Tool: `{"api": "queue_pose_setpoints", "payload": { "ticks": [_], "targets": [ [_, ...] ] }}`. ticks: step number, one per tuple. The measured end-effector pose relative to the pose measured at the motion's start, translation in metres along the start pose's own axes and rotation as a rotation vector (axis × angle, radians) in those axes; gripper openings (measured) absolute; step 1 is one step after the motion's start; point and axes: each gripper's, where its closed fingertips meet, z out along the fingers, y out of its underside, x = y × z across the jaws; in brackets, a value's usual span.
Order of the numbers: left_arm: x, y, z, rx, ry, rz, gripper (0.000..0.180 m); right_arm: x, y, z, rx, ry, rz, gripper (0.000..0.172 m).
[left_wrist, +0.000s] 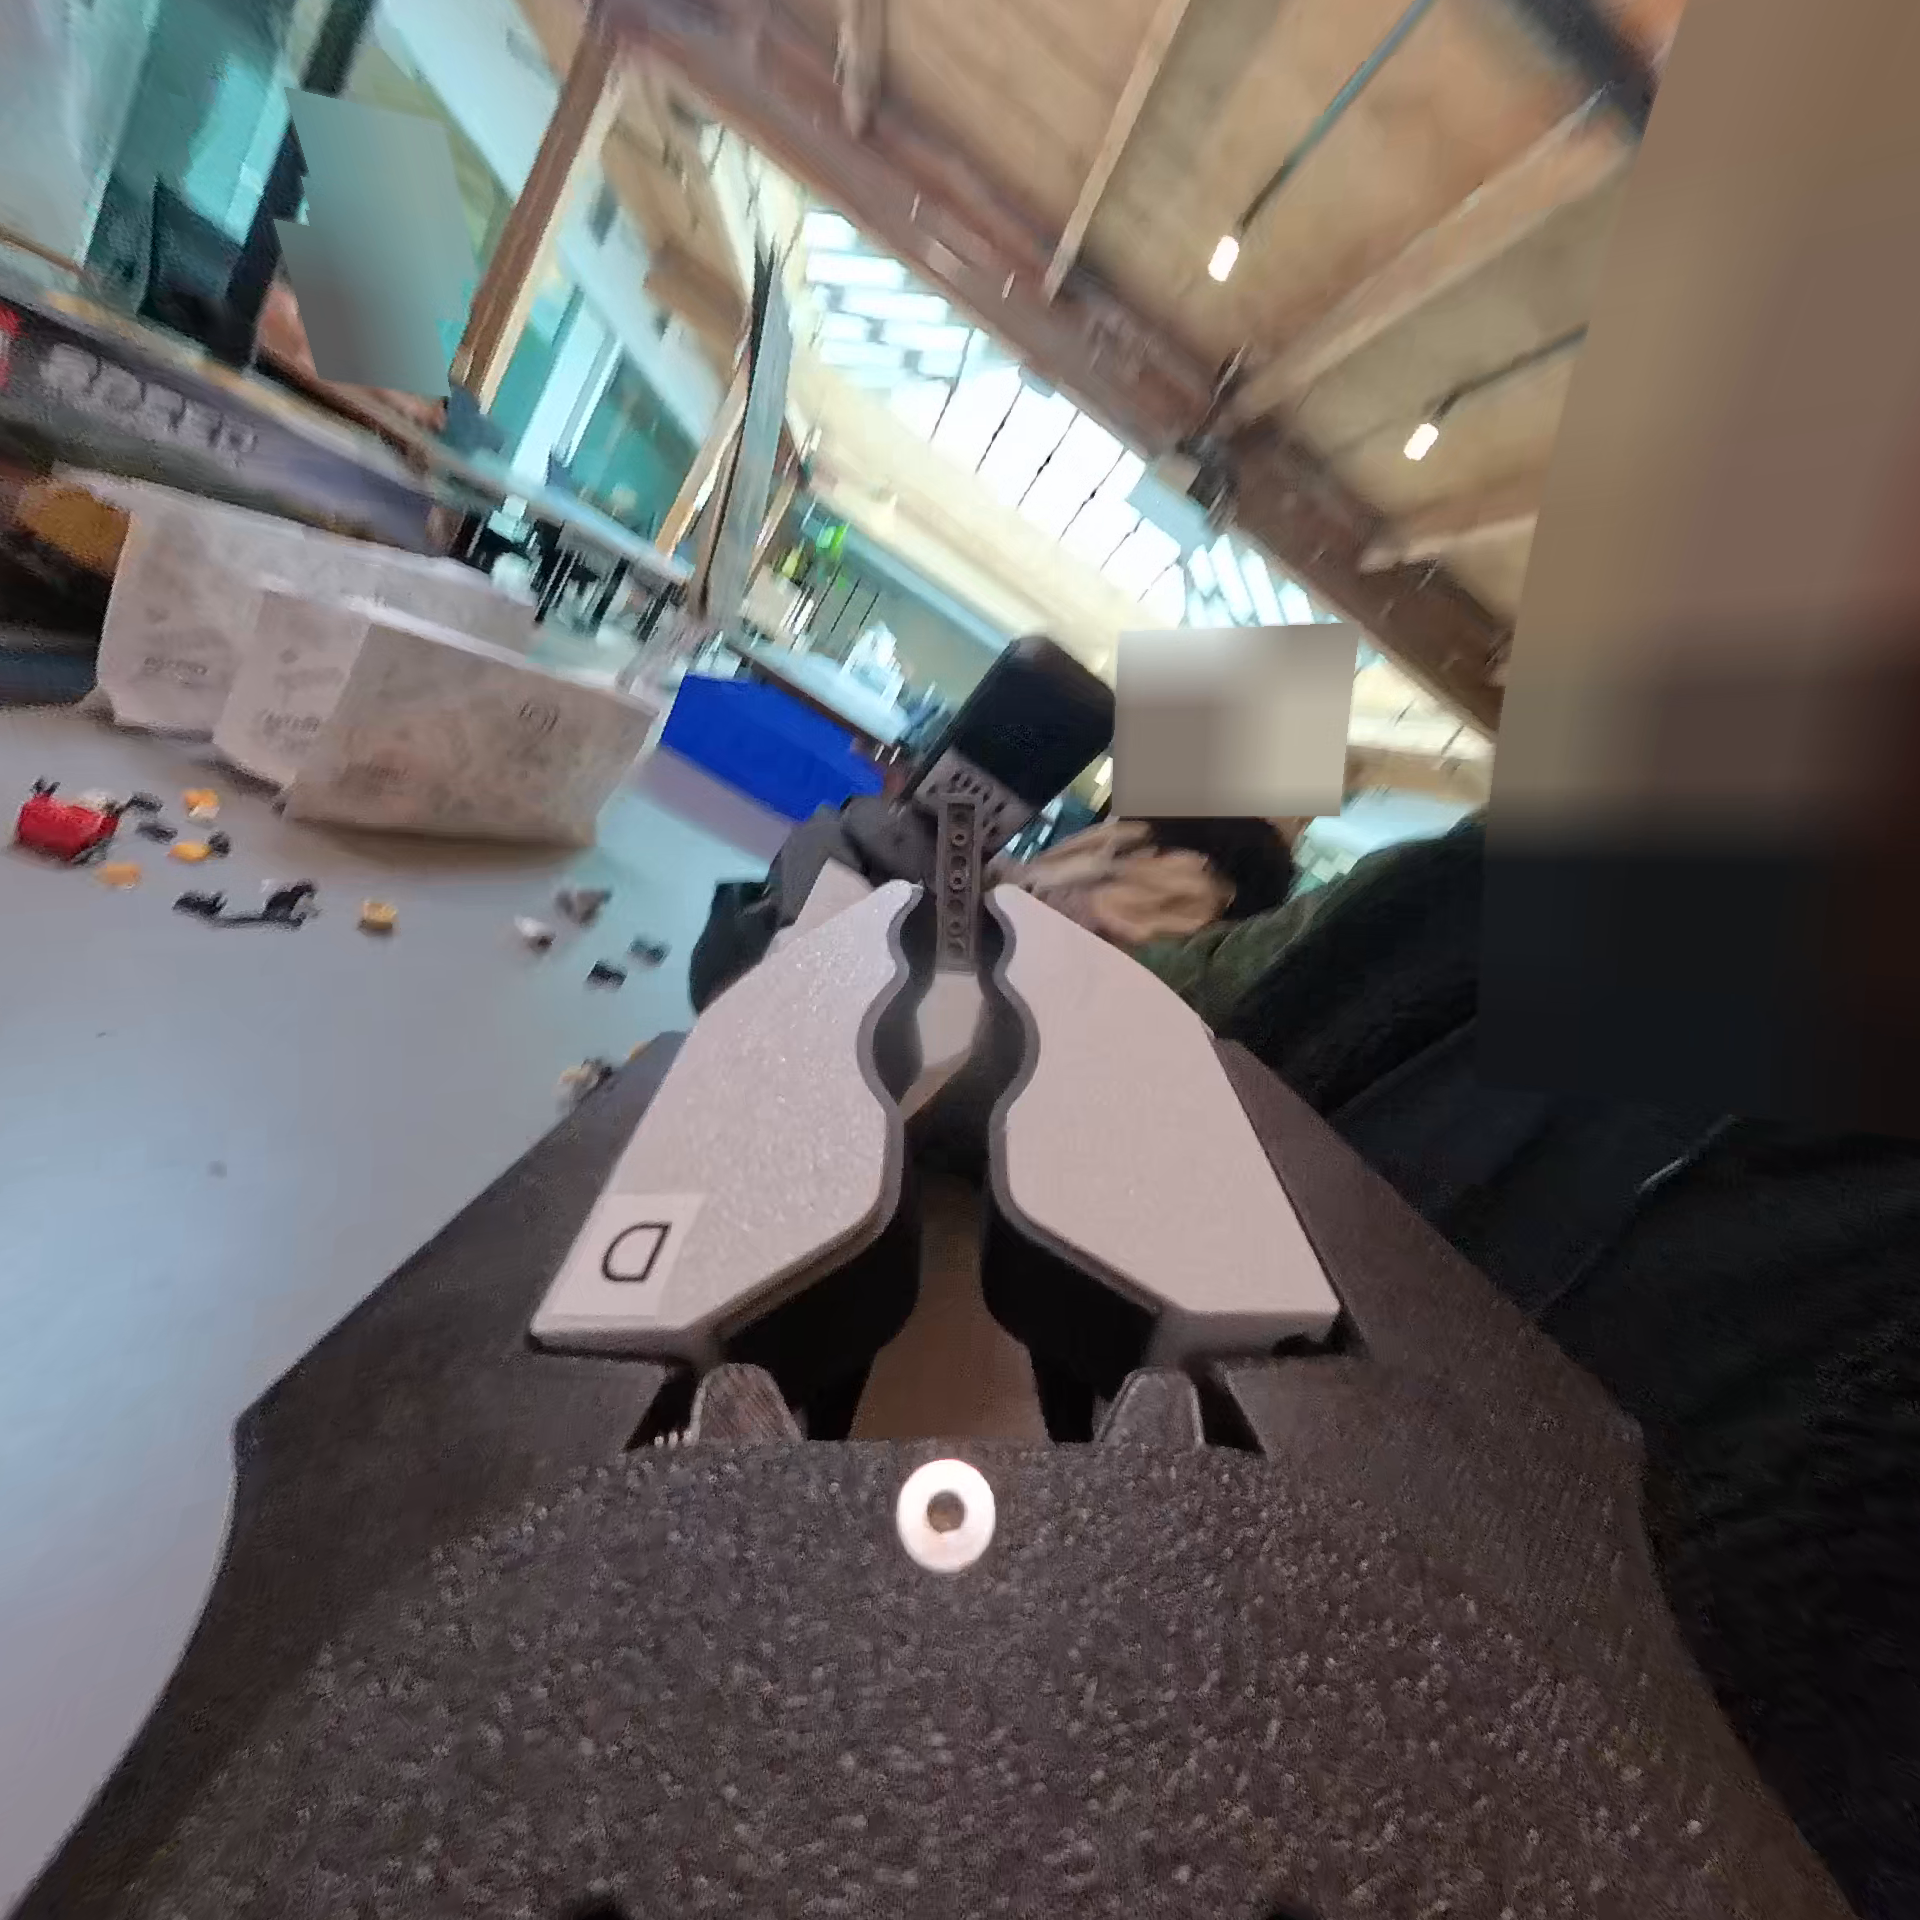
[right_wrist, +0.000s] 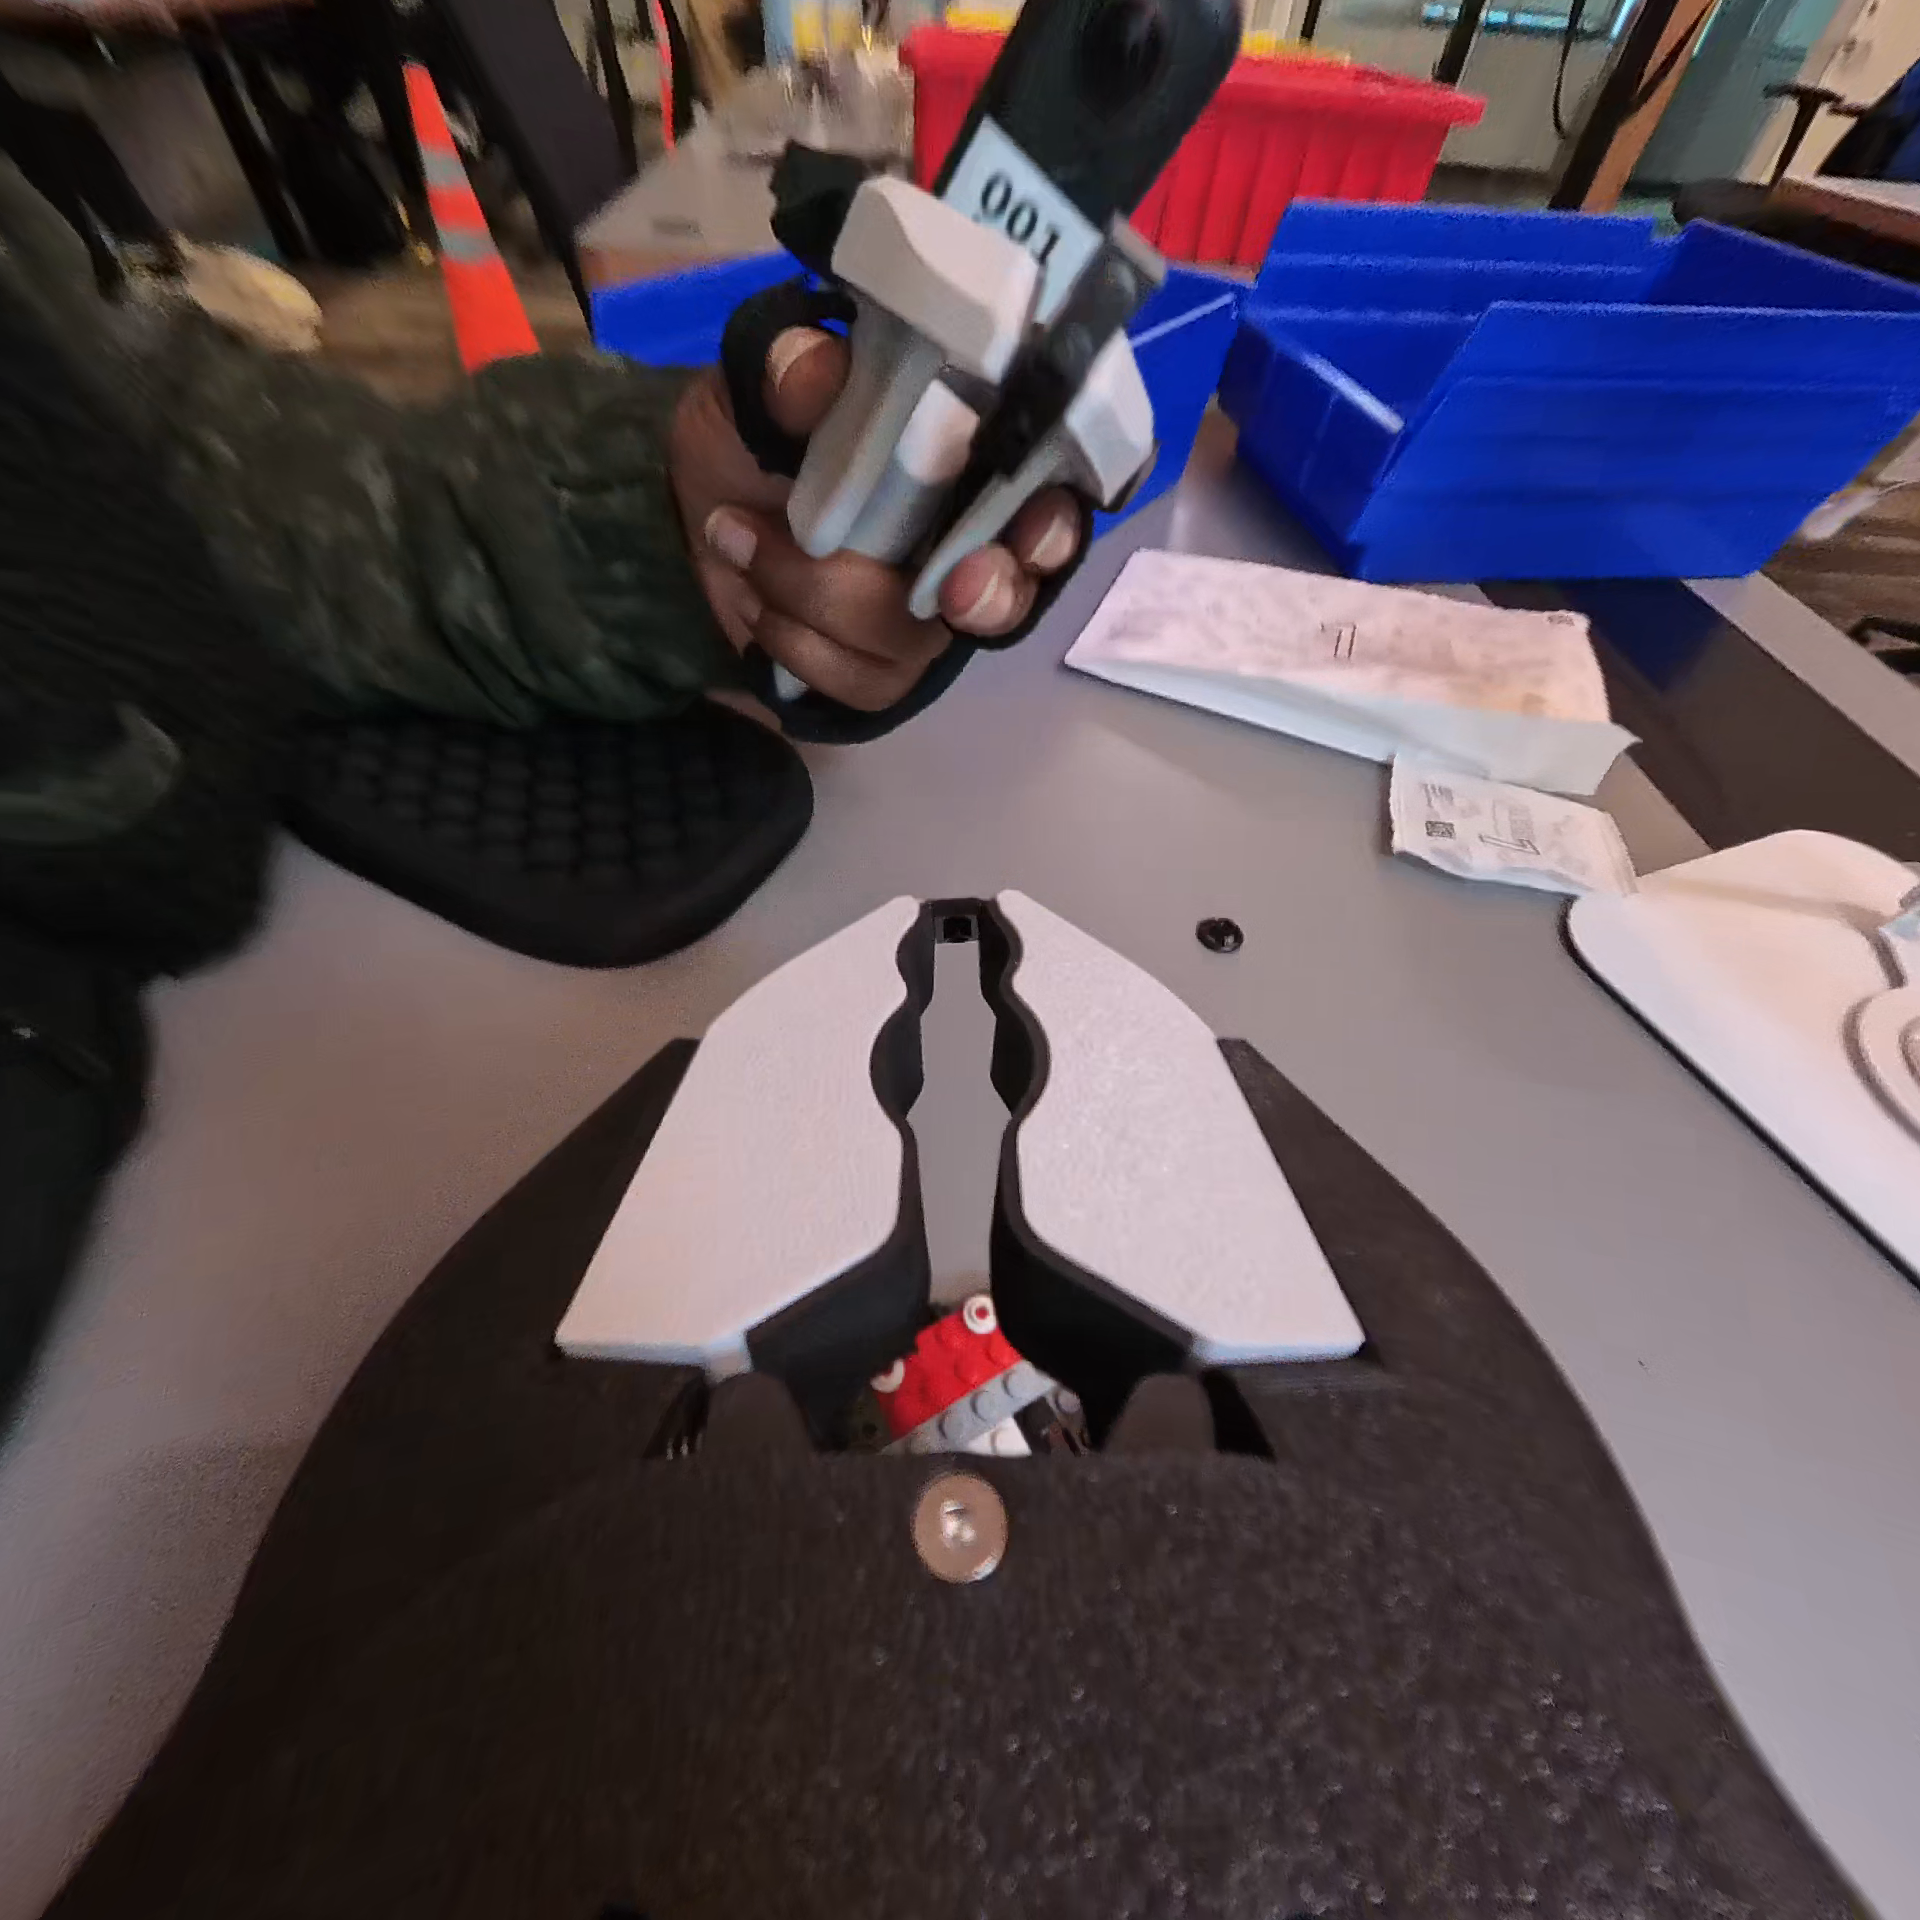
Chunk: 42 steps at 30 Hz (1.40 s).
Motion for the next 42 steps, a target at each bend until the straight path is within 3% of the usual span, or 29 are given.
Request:
{"api": "queue_pose_setpoints", "payload": {
  "ticks": [1, 8, 15, 21, 29, 39, 42],
  "targets": [
    [-0.003, 0.010, 0.004, -0.057, -0.022, 0.022, 0.007, -0.001, 0.003, 0.003, -0.024, 0.005, -0.020, 0.008],
    [-0.028, 0.064, 0.014, -0.368, -0.174, 0.118, 0.007, -0.003, 0.015, 0.012, -0.089, 0.018, -0.030, 0.008],
    [-0.042, 0.072, 0.007, -0.419, -0.233, 0.112, 0.007, 0.003, 0.015, 0.011, -0.066, 0.018, 0.044, 0.022],
    [-0.040, 0.066, 0.006, -0.371, -0.205, 0.055, 0.007, 0.005, 0.010, 0.009, -0.024, 0.014, 0.071, 0.025],
    [-0.025, 0.052, 0.009, -0.242, -0.064, -0.069, 0.008, 0.006, -0.018, -0.005, 0.169, -0.099, 0.288, 0.014],
    [-0.018, 0.043, 0.015, -0.142, 0.006, -0.175, 0.007, 0.006, -0.030, -0.003, 0.182, 0.028, 0.126, 0.026],
    [-0.014, 0.044, 0.017, -0.141, 0.034, -0.190, 0.007, 0.002, -0.036, -0.007, 0.220, -0.013, 0.137, 0.023]
  ]
}}
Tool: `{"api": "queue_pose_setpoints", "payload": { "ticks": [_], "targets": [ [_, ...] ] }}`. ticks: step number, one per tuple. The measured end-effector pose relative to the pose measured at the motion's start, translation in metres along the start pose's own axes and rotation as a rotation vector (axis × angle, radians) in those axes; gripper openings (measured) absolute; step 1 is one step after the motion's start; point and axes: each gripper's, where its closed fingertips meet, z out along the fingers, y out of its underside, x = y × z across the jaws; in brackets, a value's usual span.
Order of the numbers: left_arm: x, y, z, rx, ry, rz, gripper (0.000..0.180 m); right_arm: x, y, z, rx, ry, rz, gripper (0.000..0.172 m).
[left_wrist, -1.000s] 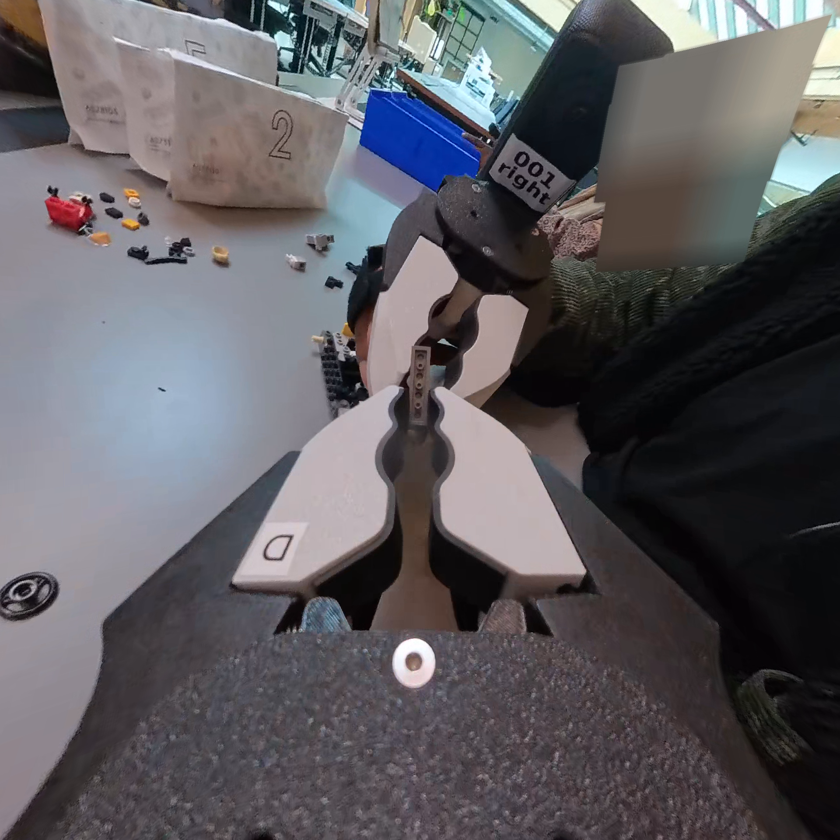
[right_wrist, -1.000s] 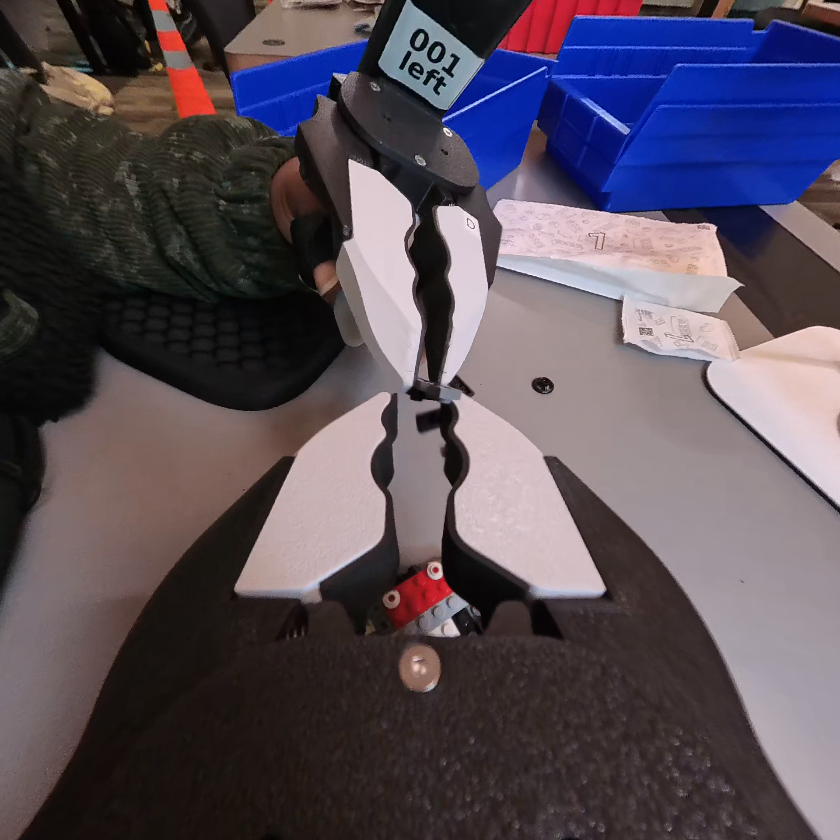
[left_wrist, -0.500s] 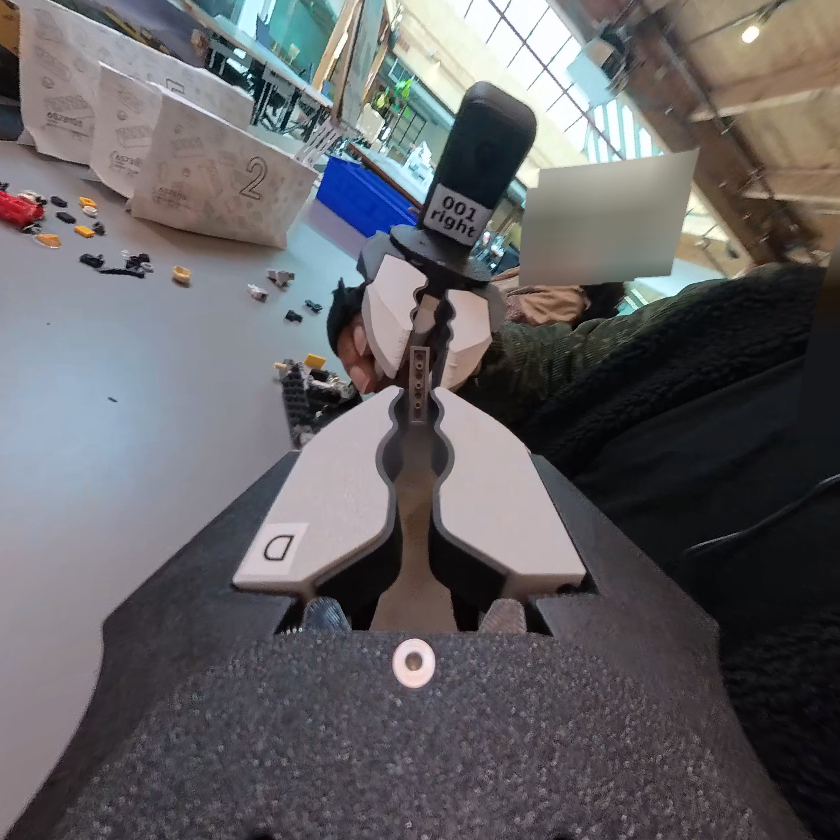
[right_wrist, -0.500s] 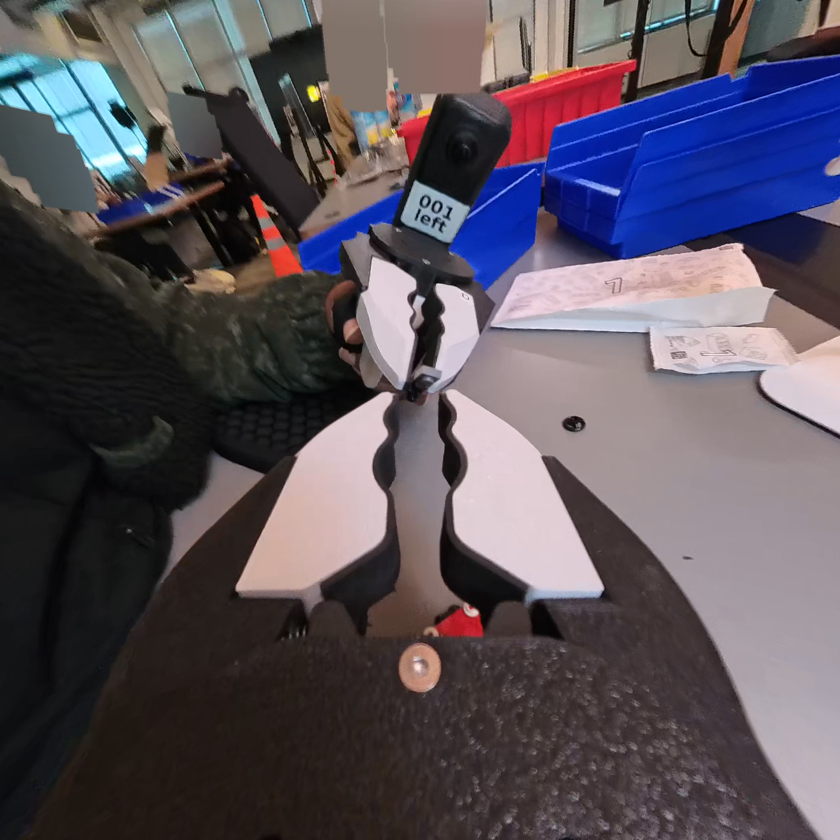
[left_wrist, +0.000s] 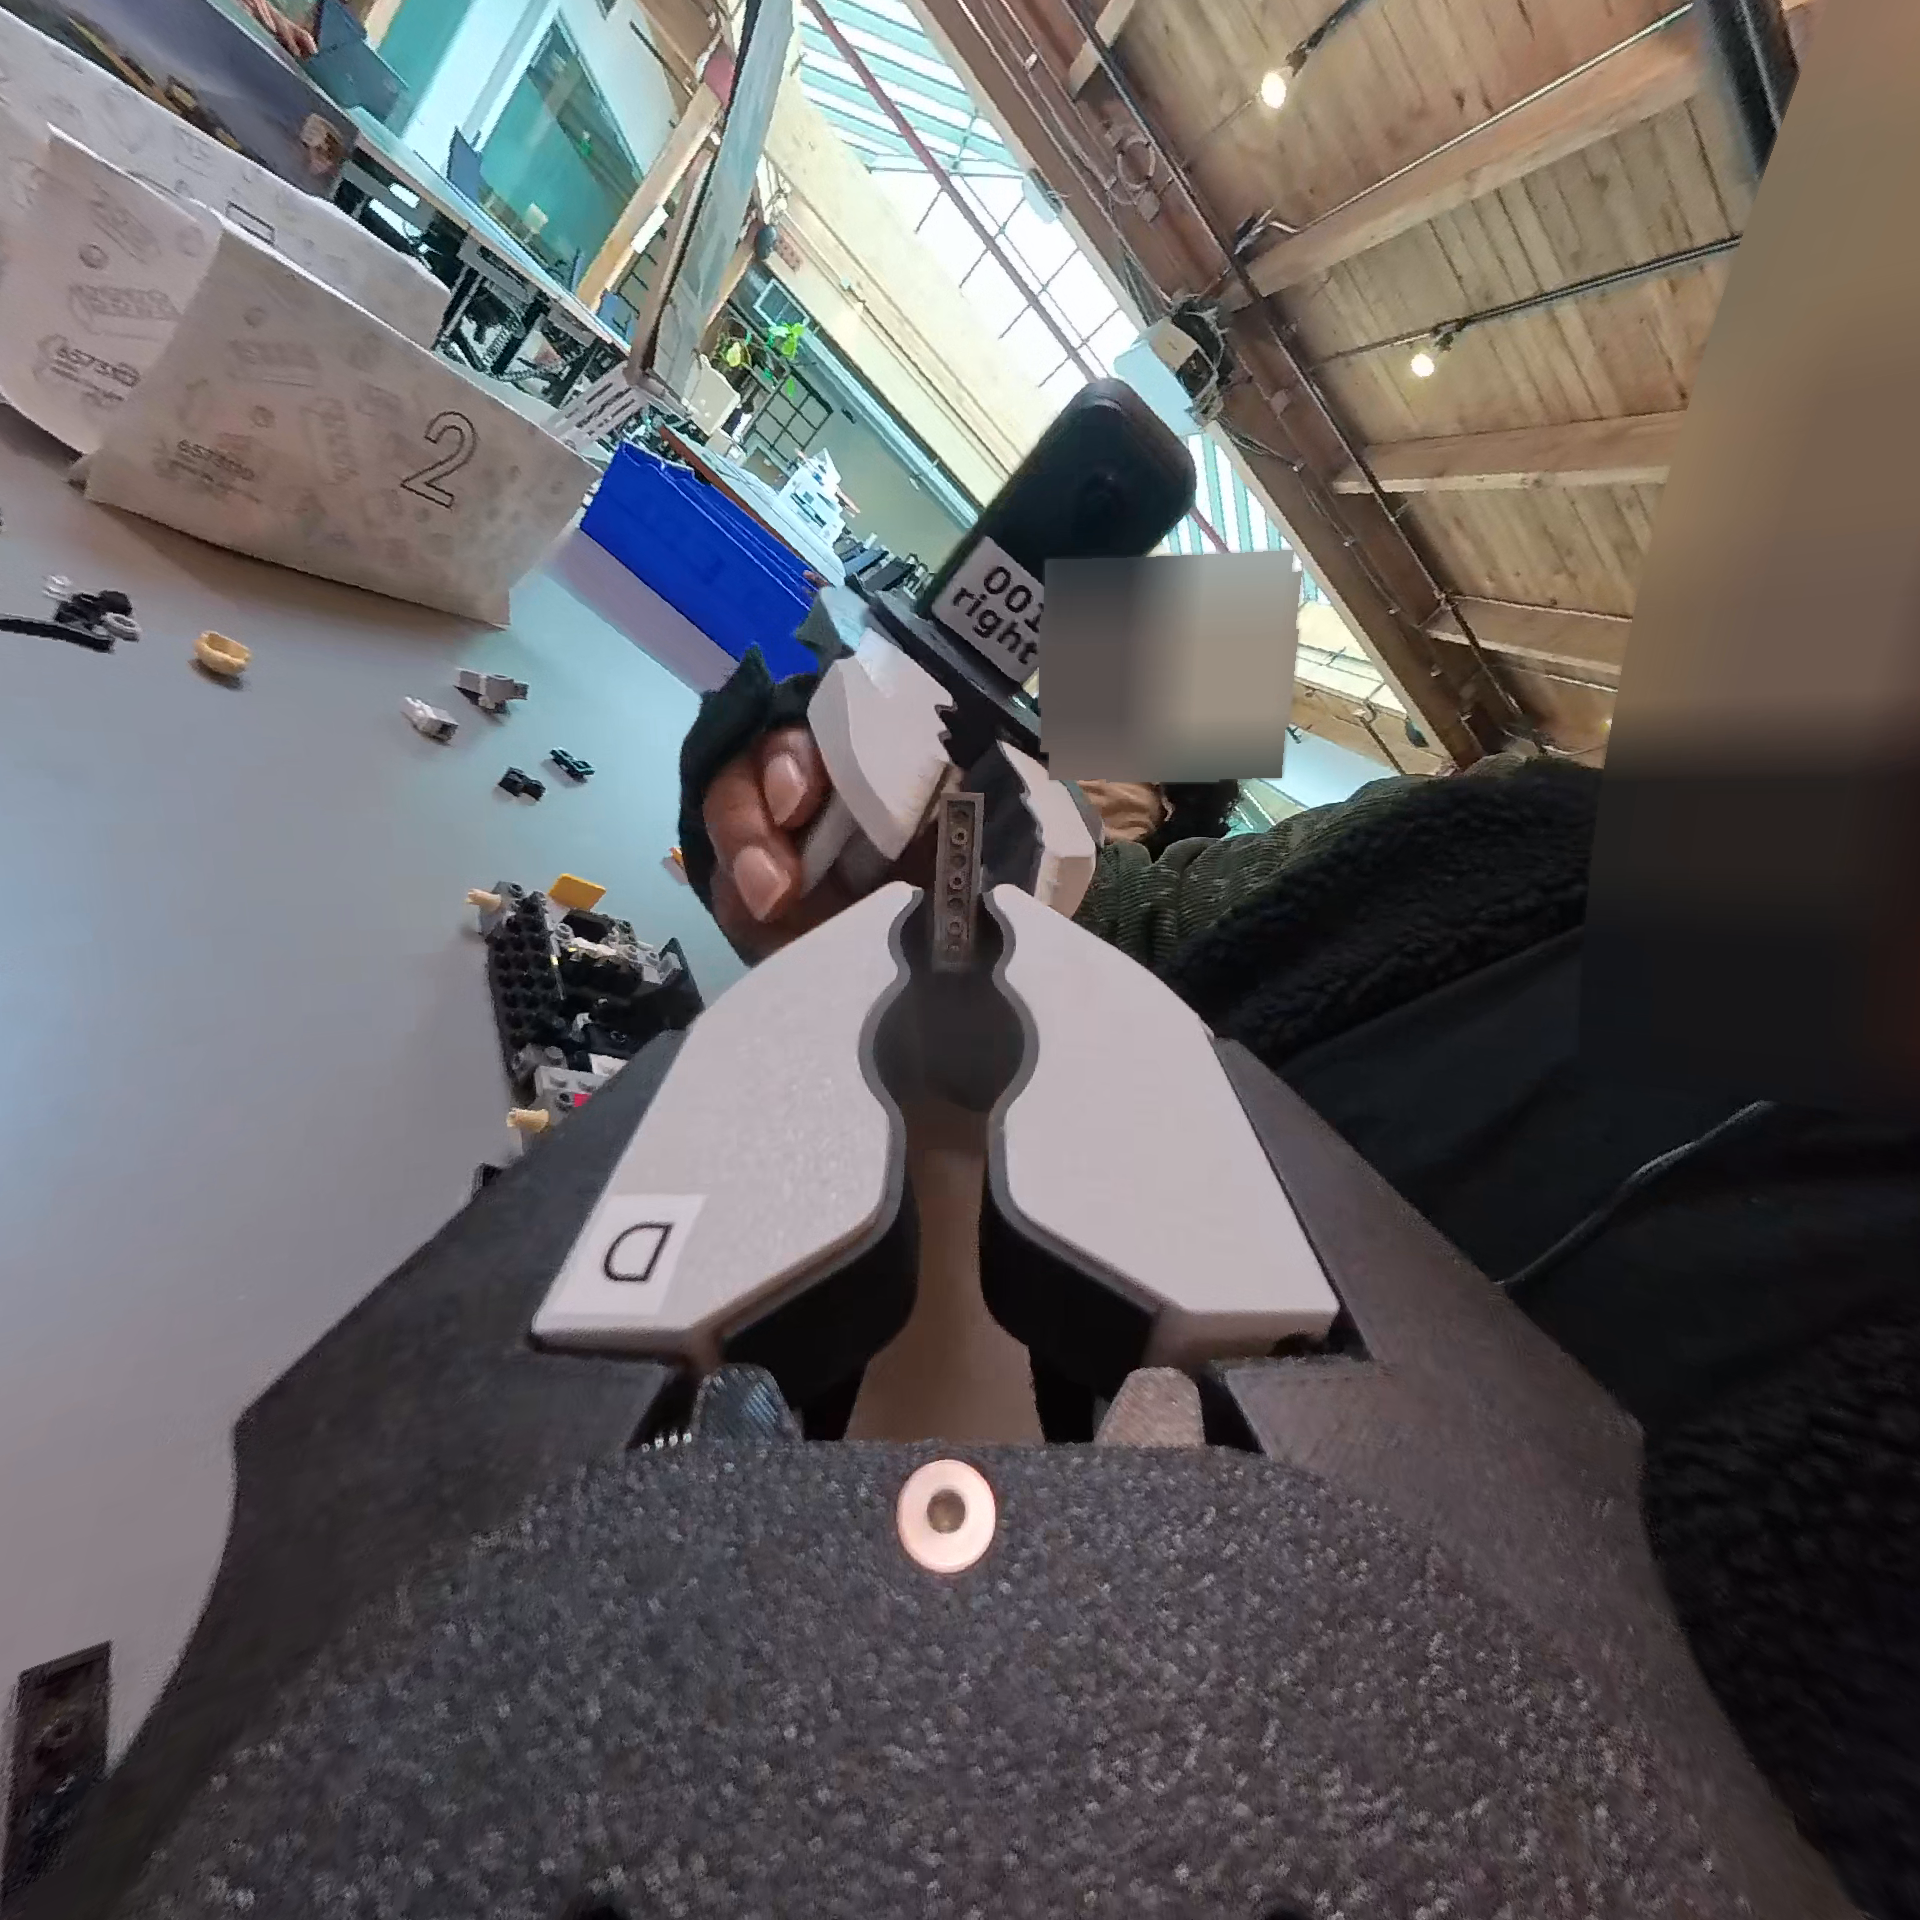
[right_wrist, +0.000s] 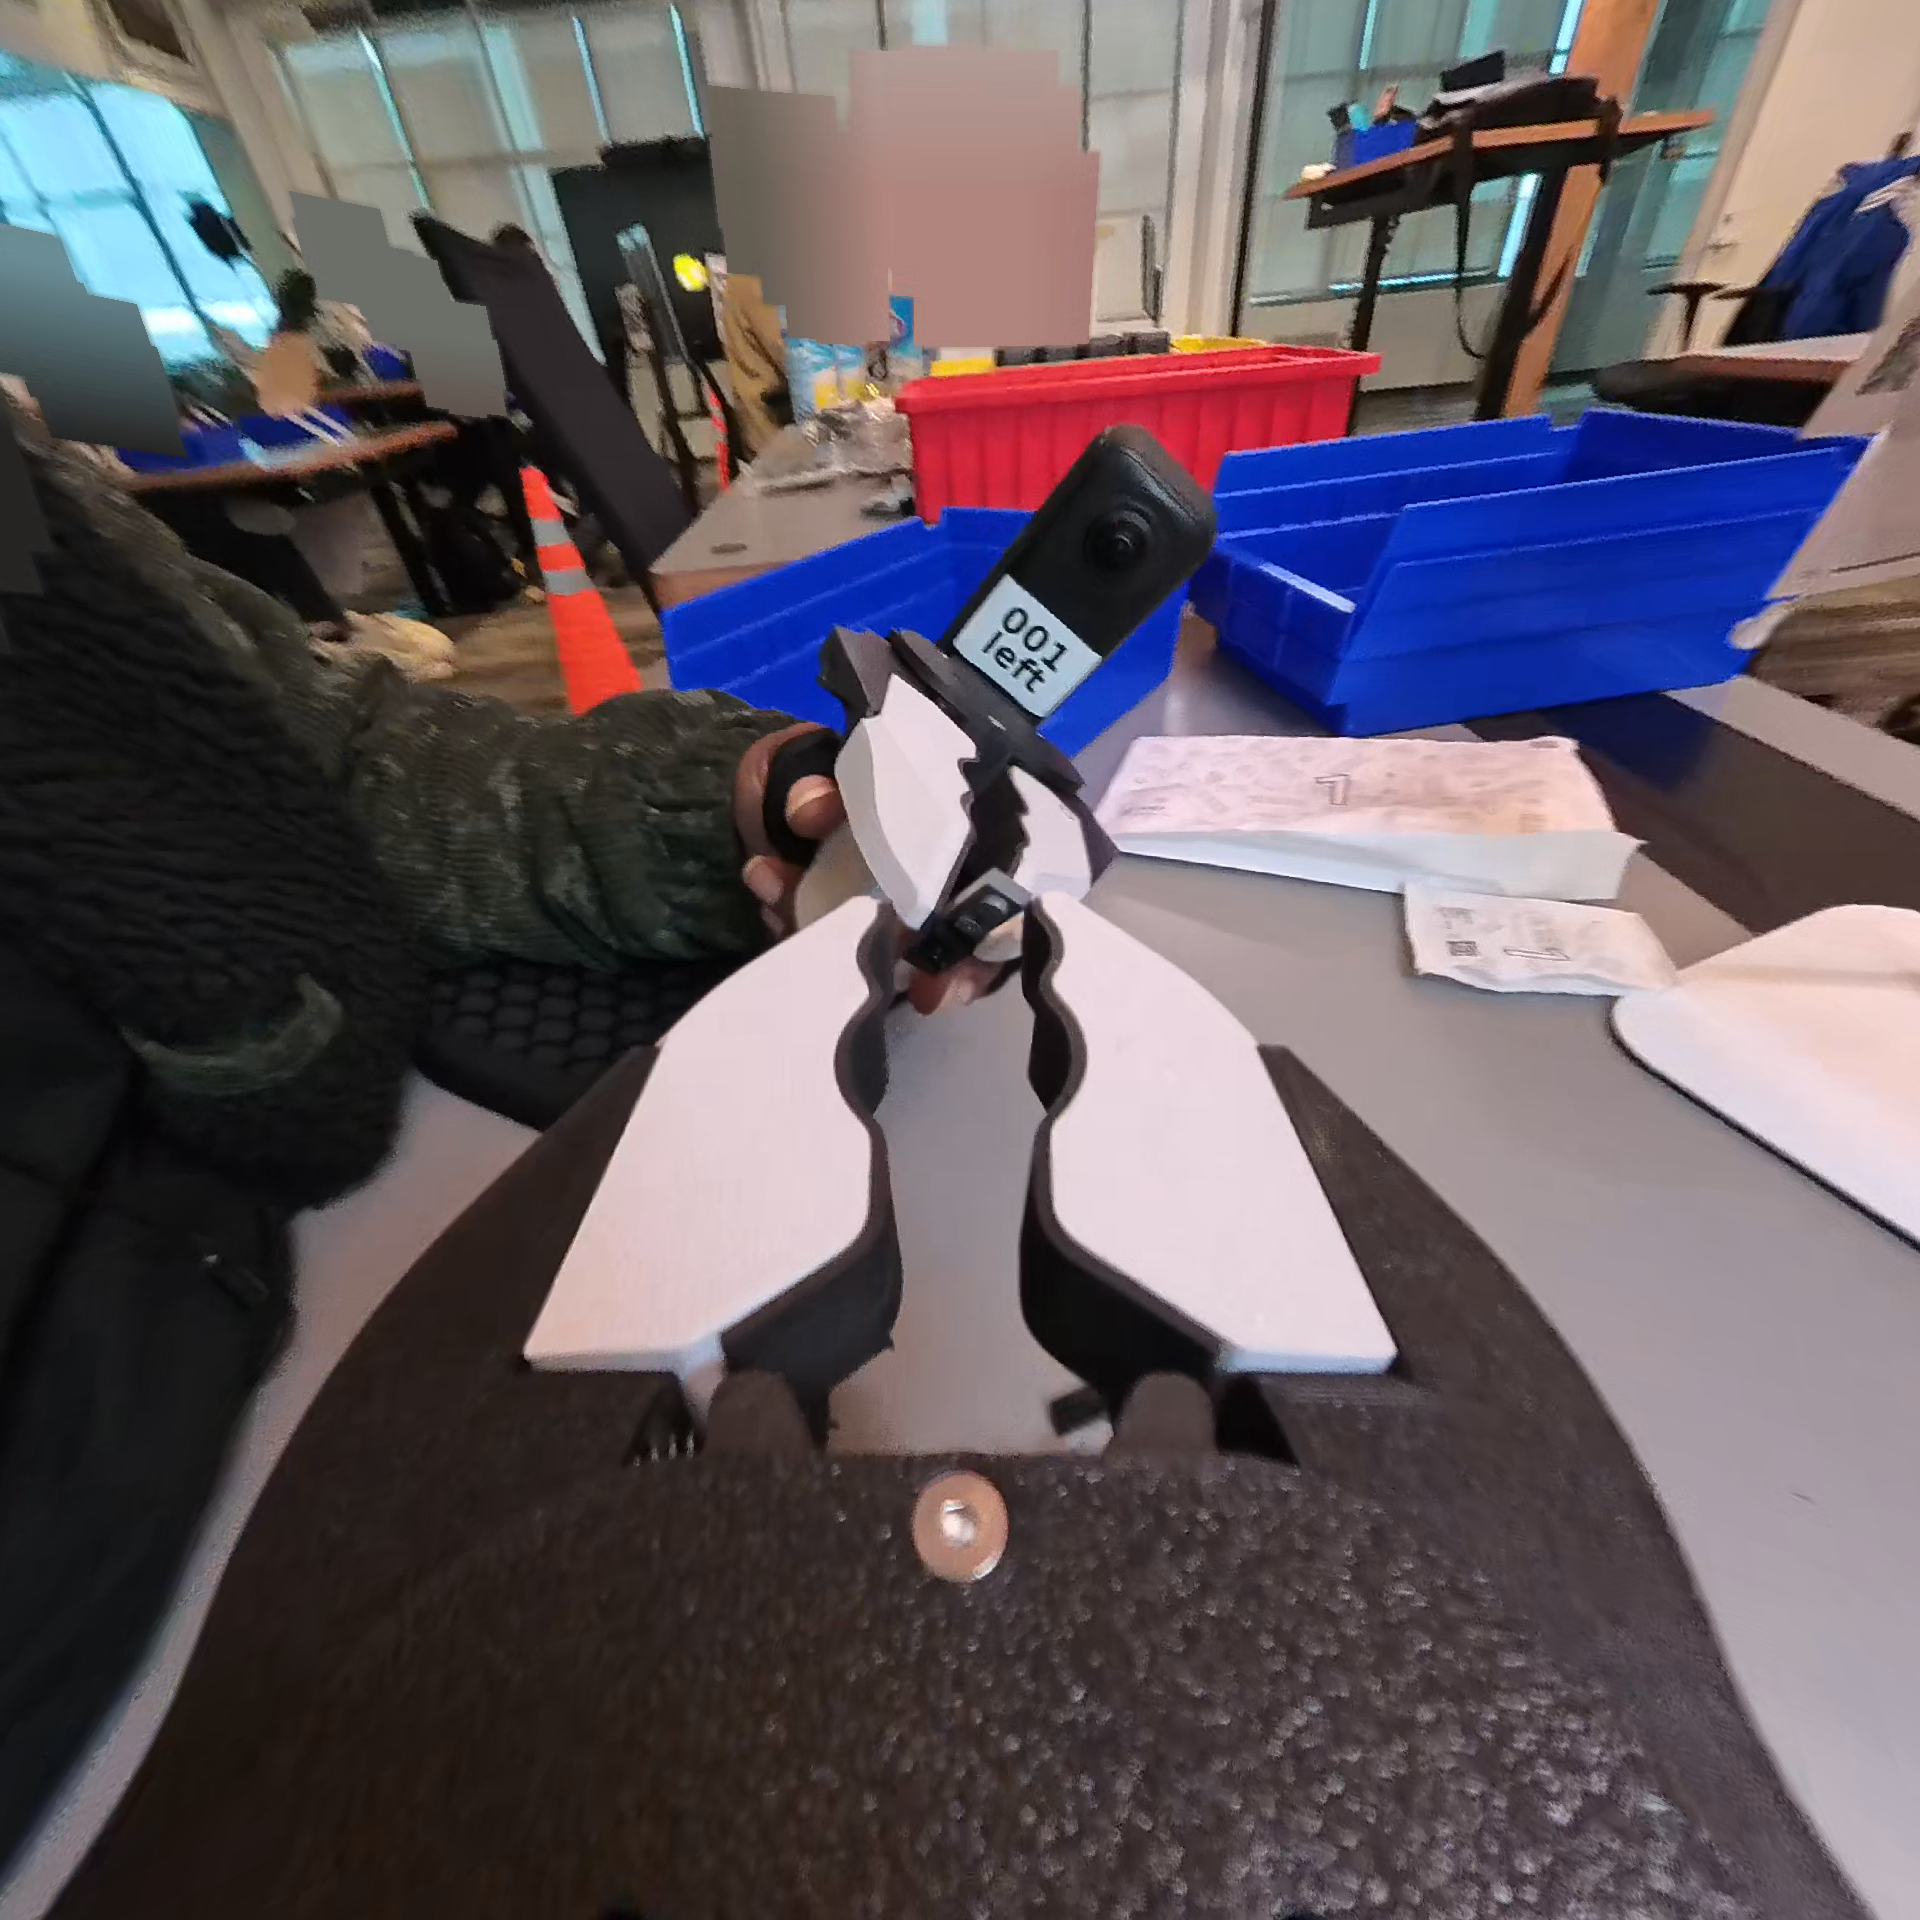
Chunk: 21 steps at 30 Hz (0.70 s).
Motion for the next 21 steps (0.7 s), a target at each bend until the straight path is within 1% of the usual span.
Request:
{"api": "queue_pose_setpoints", "payload": {
  "ticks": [4, 6, 9, 11, 13, 14, 17, 18, 20, 21],
  "targets": [
    [0.001, 0.002, 0.000, -0.019, -0.004, 0.021, 0.007, -0.004, -0.007, -0.006, 0.068, -0.122, 0.162, 0.021],
    [0.003, 0.003, 0.001, -0.026, 0.006, 0.024, 0.007, -0.002, -0.008, -0.008, 0.078, -0.133, 0.205, 0.011],
    [0.000, 0.004, 0.001, -0.032, -0.021, 0.035, 0.008, -0.001, -0.006, -0.008, 0.059, -0.101, 0.159, 0.008],
    [-0.004, 0.003, -0.001, -0.031, -0.048, 0.036, 0.010, 0.000, -0.006, -0.008, 0.042, -0.057, 0.079, 0.008],
    [-0.013, -0.001, -0.006, -0.014, -0.111, 0.045, 0.015, 0.004, -0.005, -0.010, -0.003, 0.033, -0.084, 0.008],
    [-0.016, -0.003, -0.009, -0.005, -0.136, 0.045, 0.015, 0.008, -0.003, -0.011, -0.041, 0.105, -0.208, 0.008],
    [-0.024, -0.005, -0.011, 0.020, -0.157, -0.040, 0.015, 0.014, -0.002, -0.014, -0.155, 0.329, -0.681, 0.008],
    [-0.026, -0.003, -0.010, 0.027, -0.150, -0.092, 0.016, 0.013, -0.002, -0.014, -0.188, 0.392, -0.859, 0.008],
    [-0.023, -0.003, -0.007, 0.063, -0.073, -0.226, 0.020, 0.008, 0.002, -0.010, -0.255, 0.479, -1.194, 0.007],
    [-0.022, -0.004, -0.006, 0.085, -0.032, -0.294, 0.022, 0.005, 0.007, -0.006, -0.276, 0.488, -1.296, 0.007]
  ]
}}
